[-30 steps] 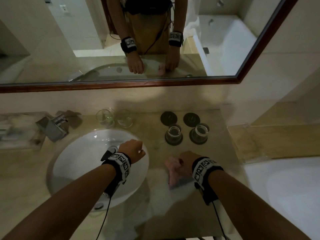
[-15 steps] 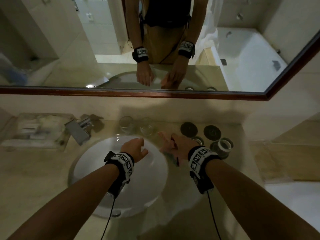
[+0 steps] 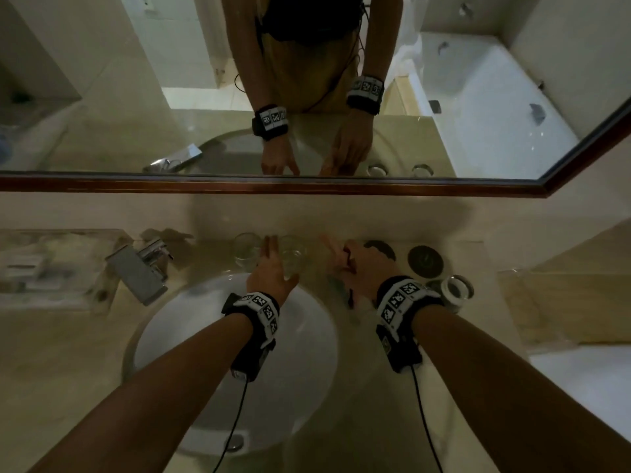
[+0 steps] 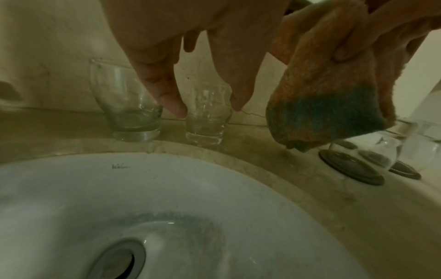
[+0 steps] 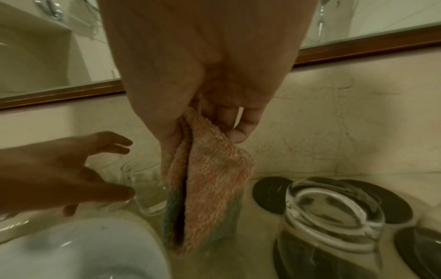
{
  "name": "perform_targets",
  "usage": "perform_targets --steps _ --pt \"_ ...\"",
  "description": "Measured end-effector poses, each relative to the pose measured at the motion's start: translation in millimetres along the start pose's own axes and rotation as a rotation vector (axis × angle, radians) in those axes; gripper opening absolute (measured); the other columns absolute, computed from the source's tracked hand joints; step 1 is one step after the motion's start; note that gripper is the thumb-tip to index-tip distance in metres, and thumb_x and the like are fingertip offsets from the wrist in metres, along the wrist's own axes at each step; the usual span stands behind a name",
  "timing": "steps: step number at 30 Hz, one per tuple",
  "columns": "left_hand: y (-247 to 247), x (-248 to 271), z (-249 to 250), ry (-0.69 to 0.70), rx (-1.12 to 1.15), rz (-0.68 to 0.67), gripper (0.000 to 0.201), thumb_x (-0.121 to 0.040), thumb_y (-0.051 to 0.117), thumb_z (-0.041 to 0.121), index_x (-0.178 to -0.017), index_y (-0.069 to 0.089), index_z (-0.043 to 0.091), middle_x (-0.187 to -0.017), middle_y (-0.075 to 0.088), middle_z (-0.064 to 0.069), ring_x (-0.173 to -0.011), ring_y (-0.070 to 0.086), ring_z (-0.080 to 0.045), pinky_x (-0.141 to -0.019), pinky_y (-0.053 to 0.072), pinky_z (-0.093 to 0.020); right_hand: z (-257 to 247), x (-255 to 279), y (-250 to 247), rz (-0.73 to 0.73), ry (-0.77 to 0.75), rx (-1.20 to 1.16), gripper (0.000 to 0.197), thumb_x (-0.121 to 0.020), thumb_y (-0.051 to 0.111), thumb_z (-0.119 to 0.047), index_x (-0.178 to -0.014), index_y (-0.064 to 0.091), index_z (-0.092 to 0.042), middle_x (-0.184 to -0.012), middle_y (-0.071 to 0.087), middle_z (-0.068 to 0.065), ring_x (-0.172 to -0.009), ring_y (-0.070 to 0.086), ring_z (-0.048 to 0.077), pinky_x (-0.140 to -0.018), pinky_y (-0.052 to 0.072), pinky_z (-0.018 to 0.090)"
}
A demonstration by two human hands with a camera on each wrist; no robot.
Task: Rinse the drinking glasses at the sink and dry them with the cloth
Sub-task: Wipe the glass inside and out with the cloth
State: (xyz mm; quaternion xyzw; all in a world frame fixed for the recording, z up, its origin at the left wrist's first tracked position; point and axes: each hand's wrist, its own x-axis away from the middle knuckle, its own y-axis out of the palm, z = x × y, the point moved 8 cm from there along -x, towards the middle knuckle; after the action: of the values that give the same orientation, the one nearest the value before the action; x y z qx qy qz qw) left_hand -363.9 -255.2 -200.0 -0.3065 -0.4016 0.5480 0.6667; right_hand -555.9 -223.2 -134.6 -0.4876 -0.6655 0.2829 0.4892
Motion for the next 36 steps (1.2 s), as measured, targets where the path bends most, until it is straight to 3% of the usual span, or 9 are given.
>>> perform_targets --steps 2,5,10,16,21,26,29,31,36 --pt "5 -8 1 -0.021 0.041 -0.024 0.104 -0.081 0.072 0.034 -0.152 -0.002 0.018 -0.160 0.002 -0.005 -0.131 0.045 -0.029 -0.098 0.048 -0.043 5 -7 -4 0.007 0.005 -0.053 0.026 -0.090 0.057 -0.040 -0.106 0.046 -0.023 -0.085 0.054 -0.004 -0.074 0.055 0.021 -0.072 0.049 0.037" --pt "14 -22 3 -0.063 0.113 -0.036 0.105 -0.079 0.074 0.034 -0.151 -0.001 0.022 -0.159 0.008 -0.006 -0.138 0.034 -0.030 -0.106 0.041 -0.045 12 -13 -7 0.019 0.003 -0.096 0.026 -0.087 0.060 -0.041 -0.101 0.046 -0.024 -0.083 0.057 -0.005 -0.072 0.057 0.021 -0.071 0.050 0.037" --pt "24 -36 0 -0.098 0.073 -0.057 0.100 -0.080 0.074 0.033 -0.151 0.007 0.011 -0.157 0.008 -0.010 -0.139 0.031 -0.032 -0.110 0.036 -0.042 21 -17 1 -0.059 0.039 -0.141 0.021 -0.086 0.058 -0.036 -0.102 0.048 -0.026 -0.093 0.062 0.000 -0.079 0.061 0.023 -0.077 0.055 0.041" --pt "19 -38 7 -0.029 0.060 0.006 0.083 -0.070 0.080 0.039 -0.134 0.037 0.011 -0.139 0.030 -0.007 -0.116 0.051 -0.029 -0.097 0.047 -0.041 21 -15 4 -0.048 0.038 -0.162 0.027 -0.086 0.059 -0.037 -0.109 0.050 -0.025 -0.096 0.063 0.001 -0.082 0.063 0.023 -0.080 0.055 0.045" --pt "18 -27 18 0.009 -0.065 0.002 0.086 -0.068 0.080 0.044 -0.137 0.038 0.015 -0.141 0.035 -0.008 -0.126 0.040 -0.032 -0.104 0.039 -0.043 22 -7 -1 -0.005 0.029 -0.154 0.027 -0.089 0.058 -0.041 -0.110 0.049 -0.027 -0.095 0.064 0.000 -0.081 0.064 0.022 -0.079 0.056 0.044" --pt "16 -3 32 0.035 0.070 -0.022 0.087 -0.062 0.085 0.038 -0.134 0.043 0.012 -0.134 0.038 -0.009 -0.111 0.053 -0.031 -0.093 0.049 -0.040 25 4 1 -0.014 0.077 -0.243 0.034 -0.088 0.063 -0.031 -0.116 0.047 -0.021 -0.101 0.066 0.005 -0.087 0.066 0.026 -0.082 0.056 0.046" --pt "13 13 44 0.118 0.147 -0.001 0.086 -0.059 0.088 0.034 -0.131 0.047 0.008 -0.125 0.042 -0.012 -0.109 0.052 -0.029 -0.093 0.048 -0.036 26 15 5 -0.031 0.115 -0.281 0.045 -0.084 0.070 -0.023 -0.119 0.042 -0.019 -0.102 0.062 0.002 -0.095 0.064 0.029 -0.086 0.053 0.043" --pt "12 25 51 0.173 0.196 -0.024 0.085 -0.059 0.088 0.031 -0.130 0.047 0.007 -0.122 0.042 -0.011 -0.105 0.051 -0.027 -0.090 0.046 -0.030 24 22 6 -0.028 0.095 -0.275 0.053 -0.079 0.074 -0.016 -0.121 0.040 -0.015 -0.110 0.060 0.008 -0.100 0.061 0.031 -0.085 0.050 0.041" --pt "6 48 58 0.233 0.212 -0.080 0.087 -0.053 0.090 0.024 -0.127 0.049 0.006 -0.121 0.041 -0.011 -0.104 0.052 -0.027 -0.090 0.049 -0.033 8 36 -12 0.130 -0.043 -0.334 0.024 -0.092 0.055 -0.015 -0.113 0.046 -0.017 -0.104 0.063 0.006 -0.095 0.062 0.027 -0.078 0.048 0.035"
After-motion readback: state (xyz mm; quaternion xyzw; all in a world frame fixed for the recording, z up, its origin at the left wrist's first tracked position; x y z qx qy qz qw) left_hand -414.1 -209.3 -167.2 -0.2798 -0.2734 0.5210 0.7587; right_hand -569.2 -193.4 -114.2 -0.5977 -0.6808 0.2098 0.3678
